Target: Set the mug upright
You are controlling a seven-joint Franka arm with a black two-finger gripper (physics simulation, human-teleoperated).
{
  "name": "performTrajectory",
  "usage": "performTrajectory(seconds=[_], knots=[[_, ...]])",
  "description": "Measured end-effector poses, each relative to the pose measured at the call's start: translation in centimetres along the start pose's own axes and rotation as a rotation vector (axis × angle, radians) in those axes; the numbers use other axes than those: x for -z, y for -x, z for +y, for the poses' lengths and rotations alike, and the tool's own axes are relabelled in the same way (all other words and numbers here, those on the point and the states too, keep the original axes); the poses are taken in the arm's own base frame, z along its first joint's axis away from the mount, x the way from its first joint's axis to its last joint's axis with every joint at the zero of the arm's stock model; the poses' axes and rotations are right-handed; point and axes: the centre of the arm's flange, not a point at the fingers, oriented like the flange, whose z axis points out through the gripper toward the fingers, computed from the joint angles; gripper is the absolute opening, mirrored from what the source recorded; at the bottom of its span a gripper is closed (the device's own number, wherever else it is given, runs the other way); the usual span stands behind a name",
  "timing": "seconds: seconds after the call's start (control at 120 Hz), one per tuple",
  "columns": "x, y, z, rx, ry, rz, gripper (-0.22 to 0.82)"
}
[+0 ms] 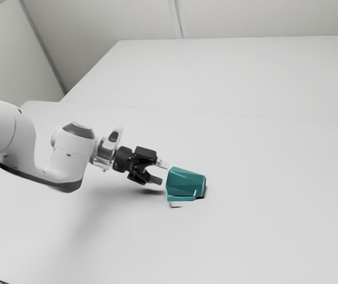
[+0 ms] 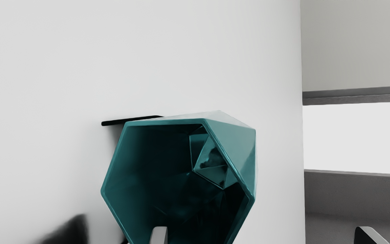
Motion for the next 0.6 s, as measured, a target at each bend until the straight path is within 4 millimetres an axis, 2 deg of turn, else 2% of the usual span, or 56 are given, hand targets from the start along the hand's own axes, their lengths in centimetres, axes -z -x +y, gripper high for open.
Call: performTrajectory(seconds=[0.217, 0.533, 0.6], knots=[[-2.2, 0.3, -0.8, 0.031, 0.043, 0.011, 0.60], [-4.9, 0.5, 0.2, 0.039, 0.090, 0.021, 0.60], [-5.3, 0.5, 0.3, 0.039, 0.095, 0.021, 0.56]])
